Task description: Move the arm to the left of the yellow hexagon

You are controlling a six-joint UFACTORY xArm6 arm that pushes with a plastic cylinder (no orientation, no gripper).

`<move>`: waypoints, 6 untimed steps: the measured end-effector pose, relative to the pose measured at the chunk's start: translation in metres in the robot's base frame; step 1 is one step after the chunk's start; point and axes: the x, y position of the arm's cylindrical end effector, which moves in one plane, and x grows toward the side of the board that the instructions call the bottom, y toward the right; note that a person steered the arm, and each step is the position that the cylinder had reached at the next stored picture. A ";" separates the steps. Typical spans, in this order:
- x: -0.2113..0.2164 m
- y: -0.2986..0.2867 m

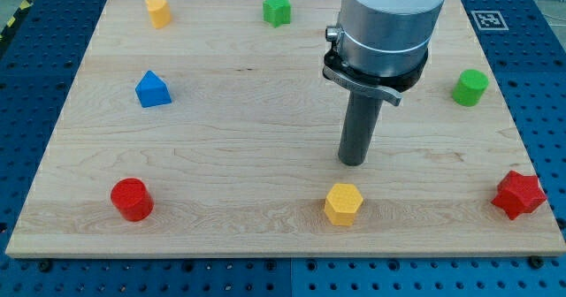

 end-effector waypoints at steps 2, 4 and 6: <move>-0.017 -0.060; 0.008 -0.136; 0.053 -0.077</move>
